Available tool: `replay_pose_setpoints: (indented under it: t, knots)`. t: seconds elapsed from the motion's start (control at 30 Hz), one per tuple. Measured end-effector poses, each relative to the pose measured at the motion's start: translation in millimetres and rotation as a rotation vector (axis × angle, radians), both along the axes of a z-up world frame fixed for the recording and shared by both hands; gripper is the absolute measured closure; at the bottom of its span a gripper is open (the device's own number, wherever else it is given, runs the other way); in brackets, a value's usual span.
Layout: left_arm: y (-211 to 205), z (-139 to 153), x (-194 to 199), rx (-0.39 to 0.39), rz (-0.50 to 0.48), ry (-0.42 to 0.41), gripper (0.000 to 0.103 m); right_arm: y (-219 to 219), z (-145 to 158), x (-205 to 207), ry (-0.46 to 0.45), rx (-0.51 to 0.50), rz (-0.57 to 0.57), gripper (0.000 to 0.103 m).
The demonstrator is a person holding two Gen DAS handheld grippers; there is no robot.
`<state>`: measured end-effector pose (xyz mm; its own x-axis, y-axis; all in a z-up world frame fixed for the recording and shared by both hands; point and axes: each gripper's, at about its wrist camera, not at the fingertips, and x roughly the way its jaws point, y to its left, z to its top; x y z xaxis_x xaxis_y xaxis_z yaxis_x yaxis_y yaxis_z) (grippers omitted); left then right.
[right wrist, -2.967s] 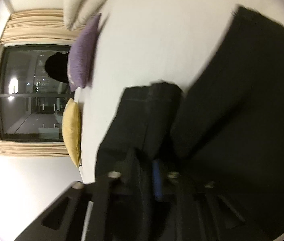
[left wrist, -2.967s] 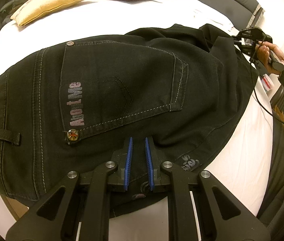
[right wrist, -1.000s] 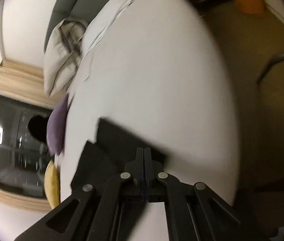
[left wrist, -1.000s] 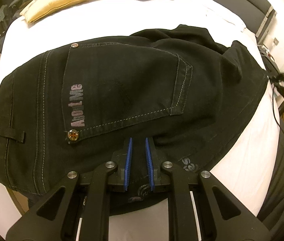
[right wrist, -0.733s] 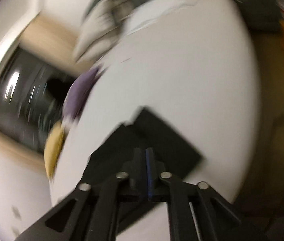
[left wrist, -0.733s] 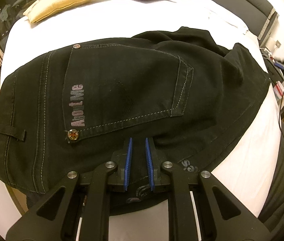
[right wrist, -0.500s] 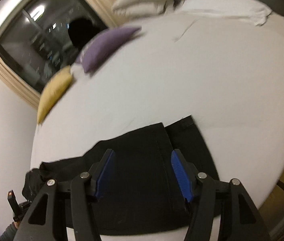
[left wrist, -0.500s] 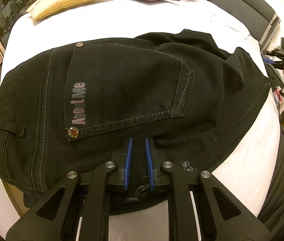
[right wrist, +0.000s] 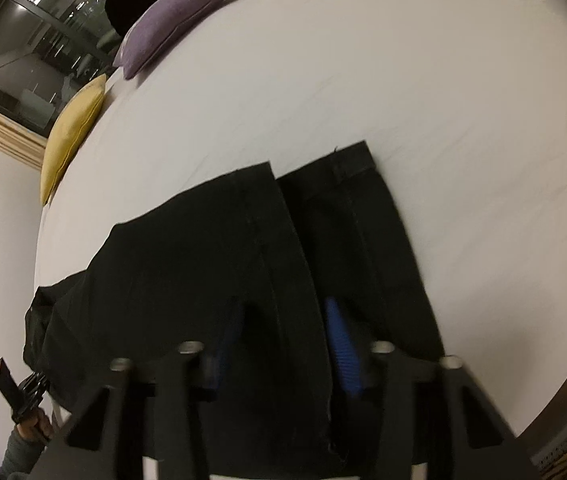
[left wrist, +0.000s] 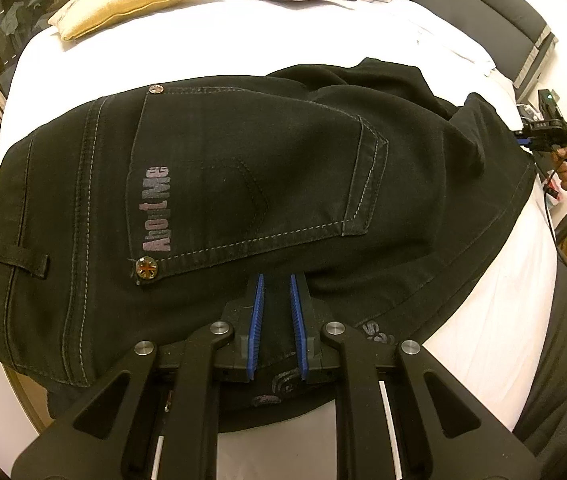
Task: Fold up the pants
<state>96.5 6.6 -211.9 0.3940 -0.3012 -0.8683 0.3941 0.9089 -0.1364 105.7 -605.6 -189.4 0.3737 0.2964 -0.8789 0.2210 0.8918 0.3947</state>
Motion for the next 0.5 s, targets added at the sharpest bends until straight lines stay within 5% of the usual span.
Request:
replay_pose_setpoints:
  t: [0.07,0.23,0.5]
  knots:
    - [-0.6,0.4,-1.0,0.002,0.004,-0.003,0.09,4.1,0.5,-0.5,0.001,-0.007,0.02,0.092]
    - [-4.3,-0.1,-2.2,0.011,0.007,-0.002,0.09,25.1,20.3,-2.0,-0.055,-0.106,0.058,0.096]
    - [-6.6,1.0,-2.6,0.007,0.013,-0.005,0.09,5.9,79.9,-60.3,-0.253,-0.121,-0.091,0.097]
